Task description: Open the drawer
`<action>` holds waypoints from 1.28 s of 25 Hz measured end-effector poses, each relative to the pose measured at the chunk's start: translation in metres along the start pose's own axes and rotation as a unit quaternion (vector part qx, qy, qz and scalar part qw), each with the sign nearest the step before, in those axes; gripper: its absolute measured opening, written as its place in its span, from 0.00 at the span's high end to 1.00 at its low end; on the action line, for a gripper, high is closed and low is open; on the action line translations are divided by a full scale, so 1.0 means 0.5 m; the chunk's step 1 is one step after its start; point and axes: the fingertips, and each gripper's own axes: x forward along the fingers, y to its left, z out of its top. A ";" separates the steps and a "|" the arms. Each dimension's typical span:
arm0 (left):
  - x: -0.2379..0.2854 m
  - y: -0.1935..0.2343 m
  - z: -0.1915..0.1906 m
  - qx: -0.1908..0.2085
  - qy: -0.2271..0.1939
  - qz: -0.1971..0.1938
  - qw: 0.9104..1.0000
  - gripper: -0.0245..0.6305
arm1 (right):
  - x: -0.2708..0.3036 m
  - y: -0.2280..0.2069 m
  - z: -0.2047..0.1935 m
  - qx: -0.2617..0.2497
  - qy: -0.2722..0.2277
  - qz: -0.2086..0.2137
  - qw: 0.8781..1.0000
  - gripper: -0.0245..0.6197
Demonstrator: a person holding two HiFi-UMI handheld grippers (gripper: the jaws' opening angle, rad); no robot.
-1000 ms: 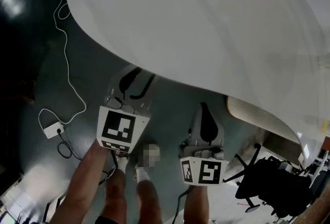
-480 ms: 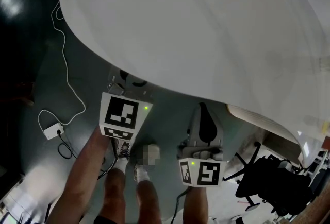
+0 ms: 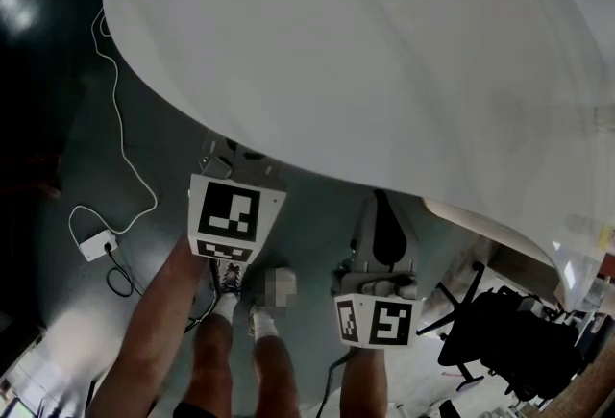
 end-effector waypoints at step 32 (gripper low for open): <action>-0.236 -0.040 -0.092 -0.002 0.008 -0.006 1.000 0.80 | -0.087 0.062 -0.007 -0.007 0.001 0.009 1.000 0.96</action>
